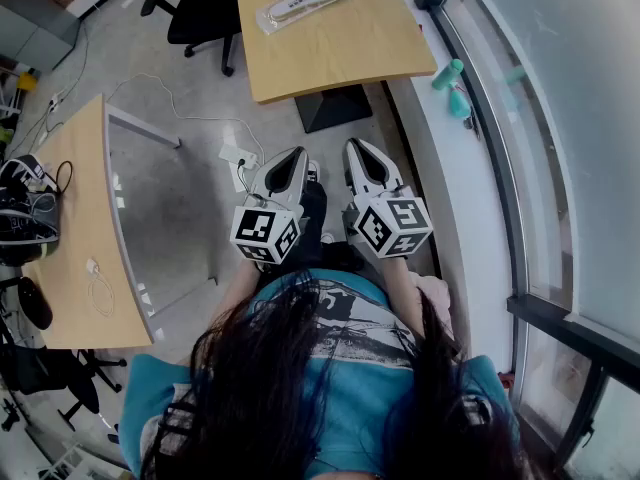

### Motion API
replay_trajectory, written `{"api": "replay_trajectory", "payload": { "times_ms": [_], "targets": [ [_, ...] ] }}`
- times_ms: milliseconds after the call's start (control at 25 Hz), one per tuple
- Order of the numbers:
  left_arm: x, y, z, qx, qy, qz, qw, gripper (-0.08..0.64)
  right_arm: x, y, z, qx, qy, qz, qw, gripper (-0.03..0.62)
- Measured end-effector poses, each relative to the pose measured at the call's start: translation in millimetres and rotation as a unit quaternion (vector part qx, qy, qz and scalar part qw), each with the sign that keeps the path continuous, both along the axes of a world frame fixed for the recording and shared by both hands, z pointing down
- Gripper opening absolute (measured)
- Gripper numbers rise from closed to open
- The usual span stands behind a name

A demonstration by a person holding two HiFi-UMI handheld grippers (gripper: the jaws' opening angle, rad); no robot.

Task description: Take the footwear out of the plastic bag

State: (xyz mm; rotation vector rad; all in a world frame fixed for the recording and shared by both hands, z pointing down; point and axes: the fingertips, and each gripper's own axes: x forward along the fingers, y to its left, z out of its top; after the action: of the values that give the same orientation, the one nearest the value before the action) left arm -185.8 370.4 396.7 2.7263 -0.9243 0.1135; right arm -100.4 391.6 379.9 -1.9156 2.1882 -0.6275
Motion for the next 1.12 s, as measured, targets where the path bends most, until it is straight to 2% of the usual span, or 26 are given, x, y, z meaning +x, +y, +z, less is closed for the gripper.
{"api": "replay_trajectory", "payload": {
  "times_ms": [240,560,840,1120],
  "targets": [
    [25,-60,6,0.019,-0.010,0.009,0.9997,0.003,26,-60,6,0.002,0.003,0.004,1.000,0.025],
    [61,-195,-8,0.039,0.002,0.014,0.9992,0.005,65,-182,-2,0.000,0.012,0.017,1.000,0.025],
    [92,-302,0,0.009,0.029,0.020,0.9993,0.005,91,-269,1,-0.017,0.024,0.034,0.999,0.025],
    [112,-342,18,-0.018,0.025,0.029,0.9991,0.003,124,-314,20,-0.052,0.024,0.046,0.997,0.025]
  ]
}}
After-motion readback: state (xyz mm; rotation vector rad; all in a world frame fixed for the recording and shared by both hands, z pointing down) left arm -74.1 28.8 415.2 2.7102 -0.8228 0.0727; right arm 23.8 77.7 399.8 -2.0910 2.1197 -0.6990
